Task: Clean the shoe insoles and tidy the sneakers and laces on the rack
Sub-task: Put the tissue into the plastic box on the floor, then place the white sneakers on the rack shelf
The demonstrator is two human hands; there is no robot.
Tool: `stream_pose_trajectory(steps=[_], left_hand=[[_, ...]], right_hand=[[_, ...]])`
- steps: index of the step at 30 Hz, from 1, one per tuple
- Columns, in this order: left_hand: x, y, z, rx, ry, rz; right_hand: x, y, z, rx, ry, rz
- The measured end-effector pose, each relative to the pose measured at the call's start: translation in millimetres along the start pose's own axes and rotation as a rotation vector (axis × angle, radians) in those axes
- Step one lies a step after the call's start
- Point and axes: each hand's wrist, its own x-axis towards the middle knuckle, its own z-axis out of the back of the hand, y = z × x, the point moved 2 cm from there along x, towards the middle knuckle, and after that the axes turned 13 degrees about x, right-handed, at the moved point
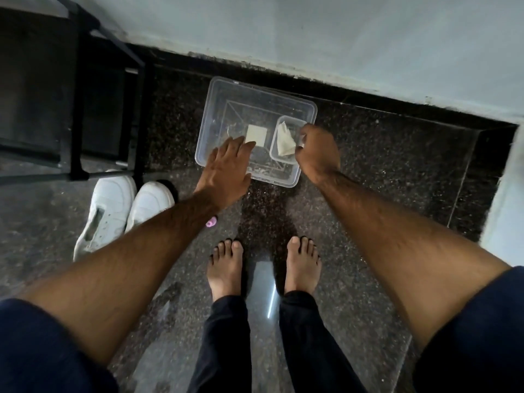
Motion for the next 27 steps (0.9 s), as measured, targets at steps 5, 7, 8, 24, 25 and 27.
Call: stream_pose_trajectory(steps=[5,7,8,24,25,27], left_hand=[[-50,-3,36,0.04,0.042,-0.021],[-78,-2,58,0.007,0.057,-0.009],[-92,0,69,-0.018,0.066,0.003],[-273,100,219,-0.071,0.083,-0.068],[-279,113,220,-0.1,0.092,-0.076],[-293,136,223,-0.149,0.114,-0.108]], right_hand=[[-55,19,24,-0.049,0.147,0.069],[-82,38,35,-0.106,0.242,0.124],[-95,48,41,-0.129,0.269,0.153],[-268,233,72,-0.197,0.33,0.195],[-275,245,65,-0.193,0.313,0.177],[-292,266,48,-0.191,0.27,0.135]])
